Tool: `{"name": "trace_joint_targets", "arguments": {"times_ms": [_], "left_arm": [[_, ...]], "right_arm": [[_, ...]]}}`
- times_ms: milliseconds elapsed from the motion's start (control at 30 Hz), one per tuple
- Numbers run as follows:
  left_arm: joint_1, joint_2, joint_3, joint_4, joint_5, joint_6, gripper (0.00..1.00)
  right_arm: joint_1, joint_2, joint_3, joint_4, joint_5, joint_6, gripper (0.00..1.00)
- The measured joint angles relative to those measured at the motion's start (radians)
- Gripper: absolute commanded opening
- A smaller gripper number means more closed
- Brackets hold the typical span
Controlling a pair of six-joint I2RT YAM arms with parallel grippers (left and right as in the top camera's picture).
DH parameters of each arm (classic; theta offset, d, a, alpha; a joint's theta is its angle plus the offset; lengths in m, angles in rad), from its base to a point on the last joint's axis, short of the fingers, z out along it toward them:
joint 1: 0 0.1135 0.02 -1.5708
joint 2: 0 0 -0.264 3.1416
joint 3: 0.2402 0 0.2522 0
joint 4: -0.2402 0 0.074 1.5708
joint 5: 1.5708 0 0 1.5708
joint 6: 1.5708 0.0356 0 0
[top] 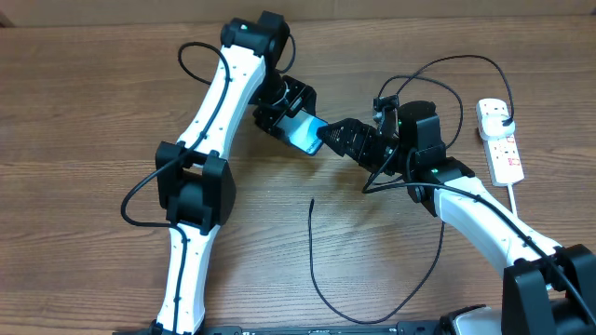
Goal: Plug charger to phone and switch on socket
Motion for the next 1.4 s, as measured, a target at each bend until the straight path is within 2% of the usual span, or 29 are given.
{"name": "trace_joint_targets", "arguments": {"times_ms": [467,800,1067,1400], "left_arm": [[-0.052,0.0,0.0,0.016,0.066,-0.104,0.04],[-0.082,0.0,0.0,0.056,0.091,-0.122,0.04],[-0.093,0.0,0.0,0.056,0.117,-0.134,0.04],[-0.119,0.0,0.0,0.058,0.123,-0.134,0.04]], "right_arm": [[0.0,0.0,0.0,-0.019,0.041,0.026,0.98],[0.0,0.0,0.0,-0.027,0.057,0.051,0.91],[0.0,0.0,0.0,-0.052,0.087,0.058,0.76],[0.0,0.0,0.0,-0.065,0.128,0.066,0.73]]}}
